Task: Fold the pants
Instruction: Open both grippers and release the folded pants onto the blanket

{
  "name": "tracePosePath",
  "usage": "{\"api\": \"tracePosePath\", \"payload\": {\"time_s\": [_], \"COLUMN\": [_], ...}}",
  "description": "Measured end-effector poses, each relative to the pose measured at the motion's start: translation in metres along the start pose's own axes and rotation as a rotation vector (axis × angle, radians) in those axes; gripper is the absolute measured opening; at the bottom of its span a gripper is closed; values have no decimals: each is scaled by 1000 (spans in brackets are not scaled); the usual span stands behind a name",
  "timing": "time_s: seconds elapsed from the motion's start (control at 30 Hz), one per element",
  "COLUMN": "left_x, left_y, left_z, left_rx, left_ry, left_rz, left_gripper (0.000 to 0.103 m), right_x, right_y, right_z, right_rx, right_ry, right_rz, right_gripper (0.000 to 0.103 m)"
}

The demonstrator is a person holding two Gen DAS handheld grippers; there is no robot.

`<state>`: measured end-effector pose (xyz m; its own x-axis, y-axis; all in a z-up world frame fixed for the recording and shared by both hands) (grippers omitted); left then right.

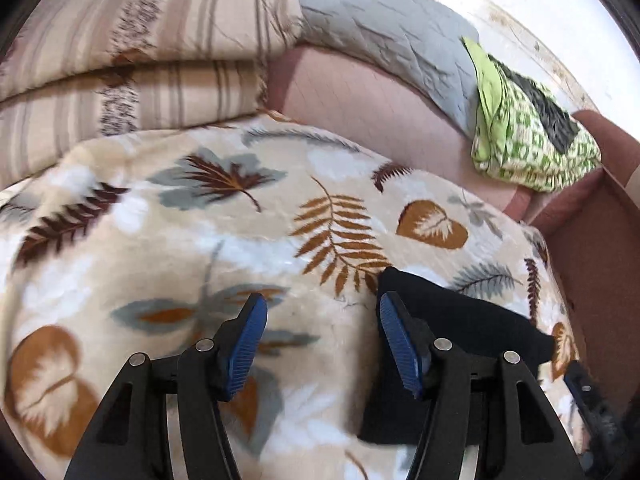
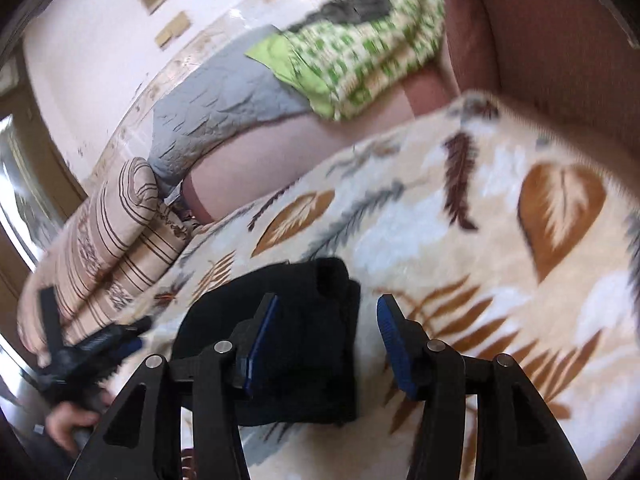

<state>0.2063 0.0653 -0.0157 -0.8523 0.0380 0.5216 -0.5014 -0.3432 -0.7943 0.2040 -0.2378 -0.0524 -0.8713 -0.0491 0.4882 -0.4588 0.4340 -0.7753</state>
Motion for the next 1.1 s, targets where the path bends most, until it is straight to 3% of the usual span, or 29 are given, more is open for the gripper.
{"api": "tracePosePath", "payload": {"time_s": [0.13,0.23,0.37,0.5,0.57,0.67,0.73,0.8,0.87,0.93,1.0,1.1], "left_x": [50,82,88,65,44,12,-3,-27,-54,-59,-52,-51], "left_y": [-25,-30,-31,-14,1,19,21,28,49,66,68,60], "left_z": [20,25,16,17,26,55,70,87,93,95,104,97], "left_rx": [-69,-71,47,88,67,14,-16,-44,-77,-164,-248,-194], "left_ry": [2,-6,-27,-5,37,140,175,238,233,220,220,236], "left_rz": [104,178,115,49,-27,-118,-122,-156,-237,-213,-190,-201], "left_gripper": [62,76,76,76,75,72,72,72,72,74,77,77], "right_x": [0,1,3,2,4,8,7,-6,-23,-40,-40,-38], "right_y": [-2,-8,-14,-15,-15,-8,6,27,44,61,54,46], "right_z": [-2,20,39,32,20,-24,-51,-66,-67,-53,-46,-43], "right_rx": [76,18,-10,40,68,196,281,309,338,301,215,176], "right_ry": [55,124,212,212,152,-69,-199,-300,-288,-257,-311,-324], "right_rz": [38,54,87,92,102,91,40,-88,-199,-312,-307,-297], "right_gripper": [53,53,53,53,53,52,51,48,48,48,48,46]}}
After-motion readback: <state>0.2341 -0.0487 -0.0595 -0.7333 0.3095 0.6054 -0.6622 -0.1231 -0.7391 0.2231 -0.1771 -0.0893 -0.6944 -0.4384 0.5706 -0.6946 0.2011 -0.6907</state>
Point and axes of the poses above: each gripper's, at about its wrist camera, not at the fingertips, and x roughly against the way its jaws point, z to its right, y to its underside, the point moved 3 cm from there along -x, roughly the way its jaws point, and after that the axes turned 14 degrees about z, right-handed, at the moved point
